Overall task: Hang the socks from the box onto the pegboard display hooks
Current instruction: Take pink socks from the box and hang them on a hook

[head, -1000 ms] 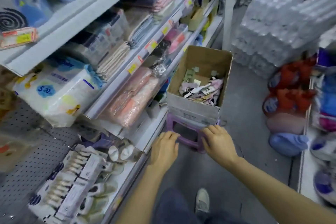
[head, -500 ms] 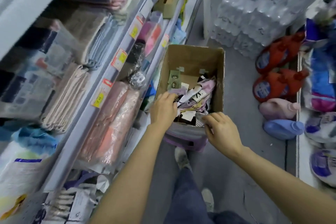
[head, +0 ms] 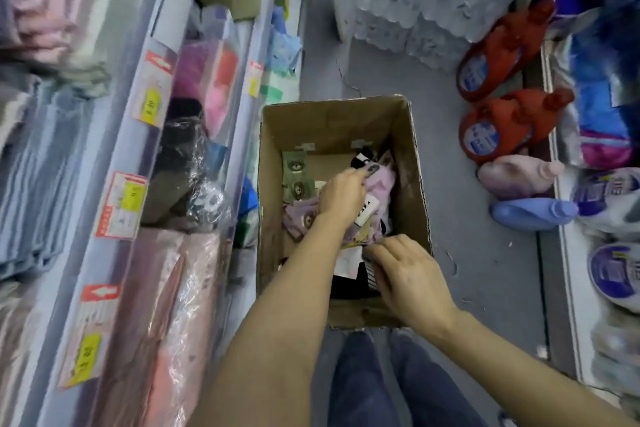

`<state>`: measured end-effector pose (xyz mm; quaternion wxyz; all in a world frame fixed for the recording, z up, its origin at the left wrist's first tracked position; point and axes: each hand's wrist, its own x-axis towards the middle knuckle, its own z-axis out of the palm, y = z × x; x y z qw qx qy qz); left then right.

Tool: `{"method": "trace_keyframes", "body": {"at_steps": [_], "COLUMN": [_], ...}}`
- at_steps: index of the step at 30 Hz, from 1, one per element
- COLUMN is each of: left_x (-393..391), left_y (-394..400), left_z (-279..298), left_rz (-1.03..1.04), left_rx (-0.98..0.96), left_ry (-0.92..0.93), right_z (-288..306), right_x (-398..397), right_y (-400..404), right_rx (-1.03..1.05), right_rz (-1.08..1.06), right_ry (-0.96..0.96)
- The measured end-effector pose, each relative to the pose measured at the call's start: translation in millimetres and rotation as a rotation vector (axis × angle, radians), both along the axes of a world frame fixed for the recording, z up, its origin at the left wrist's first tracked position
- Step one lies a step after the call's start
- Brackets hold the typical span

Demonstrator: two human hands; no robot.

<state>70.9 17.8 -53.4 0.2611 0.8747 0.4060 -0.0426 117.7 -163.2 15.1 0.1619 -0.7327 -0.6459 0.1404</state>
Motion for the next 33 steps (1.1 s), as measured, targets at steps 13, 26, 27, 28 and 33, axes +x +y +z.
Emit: {"method": "trace_keyframes", "body": {"at_steps": [13,26,27,28,33], "left_x": [-1,-56,-57,-58,-60], "left_y": [59,-6,-12,-14,16], "left_z": [-39,33,31,27,-16], "left_rz": [-0.486,0.793,0.748,0.711,0.737], "left_rx": [0.333,-1.008,-1.025,-0.981,-0.382], "left_ry": [0.311,-0.504,-0.463,-0.410,-0.149], "right_z": [-29,-31,-29,-26,-25], "right_x": [2,17,18,19,22], "right_y": [20,101,103,104,93], "right_rx": [-0.163,-0.197,-0.168,-0.145,-0.105], "right_rz": [0.086,-1.089,-1.108,-1.110,-1.032], "right_ry": [-0.160,1.593,1.546,1.473,1.140]}}
